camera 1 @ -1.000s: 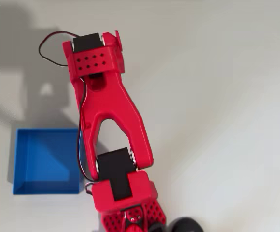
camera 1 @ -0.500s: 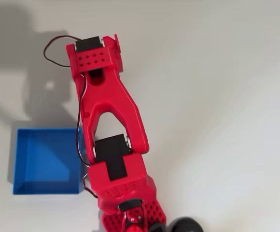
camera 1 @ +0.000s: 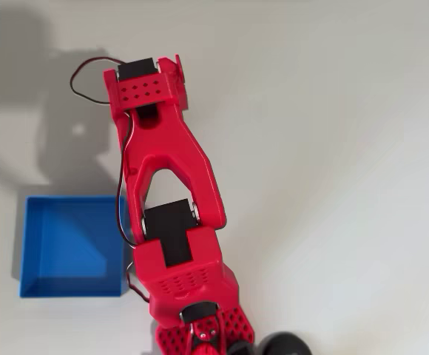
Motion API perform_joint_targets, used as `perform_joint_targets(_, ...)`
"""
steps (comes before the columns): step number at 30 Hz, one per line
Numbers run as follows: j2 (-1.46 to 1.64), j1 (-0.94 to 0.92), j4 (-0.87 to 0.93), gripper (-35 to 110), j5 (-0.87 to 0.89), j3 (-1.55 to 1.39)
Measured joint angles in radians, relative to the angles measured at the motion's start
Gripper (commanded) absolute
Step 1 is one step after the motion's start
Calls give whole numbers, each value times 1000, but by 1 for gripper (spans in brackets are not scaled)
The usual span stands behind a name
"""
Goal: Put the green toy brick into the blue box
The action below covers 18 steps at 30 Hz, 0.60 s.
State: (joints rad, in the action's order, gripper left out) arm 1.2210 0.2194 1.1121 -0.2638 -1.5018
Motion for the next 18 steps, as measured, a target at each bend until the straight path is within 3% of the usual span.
perform_joint_targets(18,0,18,221,0,52,95)
